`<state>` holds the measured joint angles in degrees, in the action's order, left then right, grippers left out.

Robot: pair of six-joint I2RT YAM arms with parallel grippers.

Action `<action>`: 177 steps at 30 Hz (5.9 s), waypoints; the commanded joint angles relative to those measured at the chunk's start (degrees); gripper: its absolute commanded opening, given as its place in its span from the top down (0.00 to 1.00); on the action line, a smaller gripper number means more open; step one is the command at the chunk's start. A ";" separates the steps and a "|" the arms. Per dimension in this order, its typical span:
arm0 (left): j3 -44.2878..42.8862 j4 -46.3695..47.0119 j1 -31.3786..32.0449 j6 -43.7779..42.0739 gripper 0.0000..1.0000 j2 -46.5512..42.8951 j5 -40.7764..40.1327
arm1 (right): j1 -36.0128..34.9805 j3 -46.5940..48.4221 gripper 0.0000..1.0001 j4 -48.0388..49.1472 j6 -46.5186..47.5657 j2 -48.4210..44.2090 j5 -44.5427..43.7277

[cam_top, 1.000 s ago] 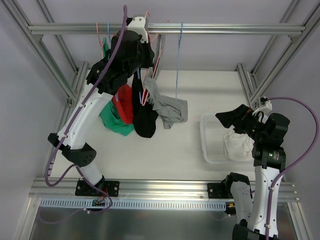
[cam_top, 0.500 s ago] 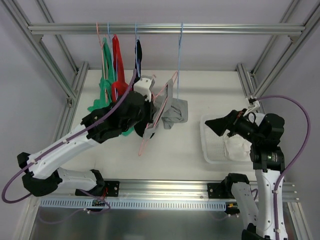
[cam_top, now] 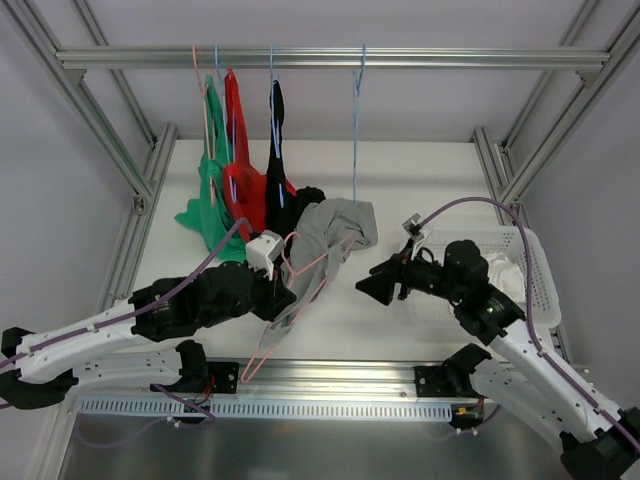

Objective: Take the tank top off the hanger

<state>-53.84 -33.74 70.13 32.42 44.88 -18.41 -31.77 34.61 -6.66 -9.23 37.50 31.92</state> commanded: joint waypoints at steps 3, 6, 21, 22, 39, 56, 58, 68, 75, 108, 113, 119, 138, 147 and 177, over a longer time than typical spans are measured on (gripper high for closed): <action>0.06 3.33 1.59 3.70 1.00 -3.05 9.78 | -9.27 -0.78 0.26 17.72 3.52 5.91 -16.36; -0.82 3.59 1.59 4.14 1.00 -1.73 11.56 | -12.34 0.54 0.33 20.63 5.45 12.06 -18.12; -1.53 3.68 1.68 1.07 1.00 -2.08 9.71 | -13.23 5.37 1.00 6.33 11.34 8.65 -39.01; -1.96 3.68 1.68 0.80 1.00 -1.99 10.32 | -11.58 6.51 1.00 0.04 11.87 7.69 -43.65; -14.72 22.00 1.68 -21.68 1.00 -1.82 21.58 | 3.38 30.69 1.00 -18.48 9.68 8.41 -14.63; -2.59 92.45 1.77 -38.40 1.00 12.78 -1.25 | 0.41 25.96 1.00 -22.45 4.75 0.56 2.71; 0.91 90.53 1.68 -39.11 1.00 10.15 -5.81 | -4.50 21.32 1.00 -19.56 4.31 0.91 -2.79; -1.69 49.17 1.77 -27.07 1.00 -0.24 -23.06 | -8.31 15.48 0.07 -13.38 1.59 8.91 -22.95; -15.65 31.13 1.77 -21.27 1.00 7.67 -29.05 | -8.22 17.42 0.00 -13.47 1.76 5.93 -26.38; -90.20 -1.95 -30.22 -21.88 1.00 67.78 3.12 | -8.22 17.95 0.00 -18.39 3.26 -0.59 -25.59; -91.18 -1.16 -30.40 -21.88 1.00 70.34 4.27 | -8.22 14.27 0.01 -17.25 3.52 1.87 -25.86; -85.84 -1.07 -30.40 -20.39 1.00 69.38 3.39 | -8.22 10.83 0.01 -11.99 1.33 4.69 -22.61; -61.40 -0.54 -23.81 -18.19 0.01 39.09 -4.34 | -13.49 15.05 0.00 -9.69 8.27 32.79 -27.08; -39.16 0.07 -19.24 -15.72 0.01 15.44 -13.21 | -21.40 15.75 0.00 -9.17 8.09 47.05 -40.70; -13.22 -1.95 -19.24 -18.89 0.01 -16.23 -13.40 | -21.32 61.92 1.00 -47.11 21.44 13.83 -62.84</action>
<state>-67.33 -36.62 50.65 14.61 27.53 -30.72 -53.43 86.43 -43.83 7.31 50.15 -23.09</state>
